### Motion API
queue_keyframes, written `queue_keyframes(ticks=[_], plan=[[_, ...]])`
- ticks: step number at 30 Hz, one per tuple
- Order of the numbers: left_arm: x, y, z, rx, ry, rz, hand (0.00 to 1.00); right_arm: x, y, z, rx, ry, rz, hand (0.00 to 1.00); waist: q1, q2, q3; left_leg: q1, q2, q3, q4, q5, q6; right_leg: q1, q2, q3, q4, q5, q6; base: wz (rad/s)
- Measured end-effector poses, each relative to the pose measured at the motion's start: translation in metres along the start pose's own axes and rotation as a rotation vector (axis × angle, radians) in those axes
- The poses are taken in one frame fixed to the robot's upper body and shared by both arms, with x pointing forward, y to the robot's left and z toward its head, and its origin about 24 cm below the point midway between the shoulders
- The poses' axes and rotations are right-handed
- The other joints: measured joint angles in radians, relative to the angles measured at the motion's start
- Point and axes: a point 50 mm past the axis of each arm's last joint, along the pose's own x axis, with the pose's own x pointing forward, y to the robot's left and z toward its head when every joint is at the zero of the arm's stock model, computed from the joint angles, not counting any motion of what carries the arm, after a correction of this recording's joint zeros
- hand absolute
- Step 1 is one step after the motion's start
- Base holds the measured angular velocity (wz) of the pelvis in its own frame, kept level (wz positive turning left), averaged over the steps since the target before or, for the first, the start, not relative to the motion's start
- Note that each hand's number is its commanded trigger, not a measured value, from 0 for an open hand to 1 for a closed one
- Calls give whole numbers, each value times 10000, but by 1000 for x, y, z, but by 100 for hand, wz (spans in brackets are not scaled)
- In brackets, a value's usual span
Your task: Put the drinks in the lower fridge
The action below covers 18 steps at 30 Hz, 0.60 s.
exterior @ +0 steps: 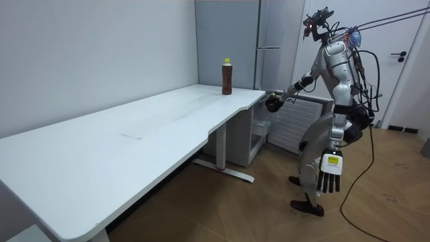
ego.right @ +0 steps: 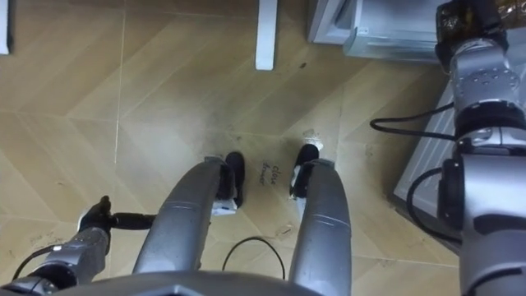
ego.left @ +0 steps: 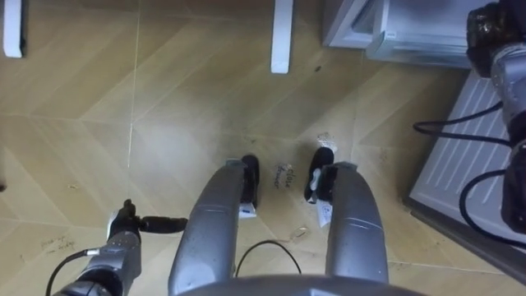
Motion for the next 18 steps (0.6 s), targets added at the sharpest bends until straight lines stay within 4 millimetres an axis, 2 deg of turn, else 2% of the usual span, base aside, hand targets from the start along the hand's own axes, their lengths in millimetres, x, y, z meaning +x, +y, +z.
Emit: queue_keyframes(ticks=[2,3,4,7,11,18], plan=[[0,-1,-2,95,56,-30,0,0,-1,-1,-18,61,-191,97,2,-9,1,81,11,5,-38,1,2,74,11,0,-42,4,6,0],[0,-1,-2,96,68,-31,0,0,-1,-1,-24,69,-238,63,8,-13,2,97,12,6,-39,1,2,89,12,-2,-42,3,6,0],[-1,-1,-3,138,78,-30,0,0,-2,-2,-29,92,-327,1,10,-15,3,135,19,9,-41,1,2,131,22,-5,-49,3,6,0],[-1,1,-7,156,166,-10,0,0,-3,-4,-46,183,-448,0,14,-23,5,274,21,67,-111,1,1,237,24,14,-83,0,7,0],[-2,3,-9,175,163,1,0,0,-4,-4,-46,189,-654,0,74,-137,8,386,27,157,-228,33,-13,288,41,84,-124,13,-11,-2],[-2,2,-6,154,57,-57,0,0,-5,-5,-217,182,-812,0,187,-137,6,460,72,118,-349,89,-38,435,147,18,-394,113,-23,-2]])
